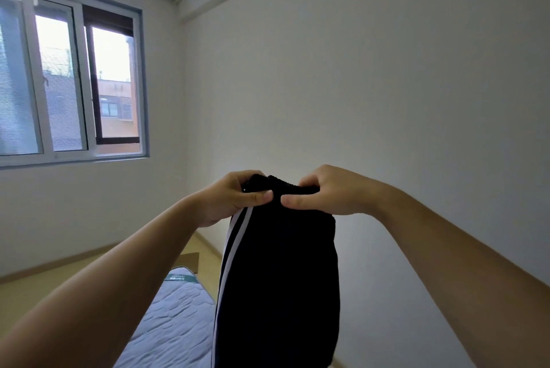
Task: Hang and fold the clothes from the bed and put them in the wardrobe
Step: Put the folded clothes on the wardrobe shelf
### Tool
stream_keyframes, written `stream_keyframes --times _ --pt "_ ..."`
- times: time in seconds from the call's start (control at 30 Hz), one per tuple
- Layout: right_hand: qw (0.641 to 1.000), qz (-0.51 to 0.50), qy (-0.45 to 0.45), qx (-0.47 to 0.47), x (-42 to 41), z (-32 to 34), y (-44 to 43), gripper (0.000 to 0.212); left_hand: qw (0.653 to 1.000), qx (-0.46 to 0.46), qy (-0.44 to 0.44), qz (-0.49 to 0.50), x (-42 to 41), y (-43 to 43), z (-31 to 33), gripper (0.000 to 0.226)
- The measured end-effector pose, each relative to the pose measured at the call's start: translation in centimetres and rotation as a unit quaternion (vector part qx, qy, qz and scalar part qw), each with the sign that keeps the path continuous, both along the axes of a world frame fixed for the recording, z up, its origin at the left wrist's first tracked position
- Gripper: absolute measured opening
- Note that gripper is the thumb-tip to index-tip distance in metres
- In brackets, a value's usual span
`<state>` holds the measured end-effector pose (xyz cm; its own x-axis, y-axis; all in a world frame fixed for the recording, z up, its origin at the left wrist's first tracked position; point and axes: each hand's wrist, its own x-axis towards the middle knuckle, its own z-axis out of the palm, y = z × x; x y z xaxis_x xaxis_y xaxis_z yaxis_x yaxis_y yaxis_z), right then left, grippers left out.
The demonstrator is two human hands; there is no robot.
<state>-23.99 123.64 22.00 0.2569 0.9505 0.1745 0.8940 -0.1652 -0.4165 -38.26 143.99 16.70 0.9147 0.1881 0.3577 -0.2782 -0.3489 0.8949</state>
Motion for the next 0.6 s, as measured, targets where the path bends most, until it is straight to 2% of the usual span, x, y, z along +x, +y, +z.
stream_keyframes --times 0.07,0.17,0.2,0.27,0.33,0.4,0.43,0.5,0.53,0.6 --pt "0.996 -0.037 -0.085 -0.017 0.0 0.2 0.5 0.055 1.0 0.002 0.004 0.02 0.1 0.1 -0.5 0.032" --pt "0.982 -0.047 -0.182 -0.021 0.3 -0.9 1.0 0.051 0.996 -0.015 0.04 0.073 0.3 0.2 -0.9 0.061" --pt "0.974 -0.047 -0.223 0.001 0.4 -1.6 1.3 0.048 0.996 -0.016 0.049 0.078 0.4 0.2 -0.9 0.062" --pt "0.961 -0.058 -0.261 0.078 0.8 -3.2 2.0 0.044 0.996 -0.001 0.044 0.075 0.5 0.3 -0.9 0.046" --pt "0.969 -0.073 -0.194 0.132 1.5 -4.1 2.6 0.046 0.993 0.02 0.03 0.109 0.6 0.3 -1.2 0.041" --pt "0.991 -0.071 -0.052 0.101 2.2 -4.2 2.7 0.048 0.982 0.083 0.028 0.167 0.7 0.3 -1.6 0.04" --pt "0.996 -0.066 -0.004 0.068 2.5 -4.2 2.7 0.047 0.97 0.143 0.036 0.193 0.8 0.3 -1.9 0.036" --pt "0.998 -0.056 0.019 0.026 3.1 -4.4 3.3 0.047 0.936 0.261 0.065 0.226 0.9 0.3 -2.5 0.031" --pt "0.998 -0.049 0.022 0.026 3.3 -4.7 3.8 0.047 0.927 0.284 0.079 0.23 0.9 0.5 -2.8 0.031" --pt "0.998 -0.029 0.042 0.039 3.6 -5.1 4.8 0.048 0.93 0.275 0.098 0.225 0.6 1.1 -3.0 0.032"
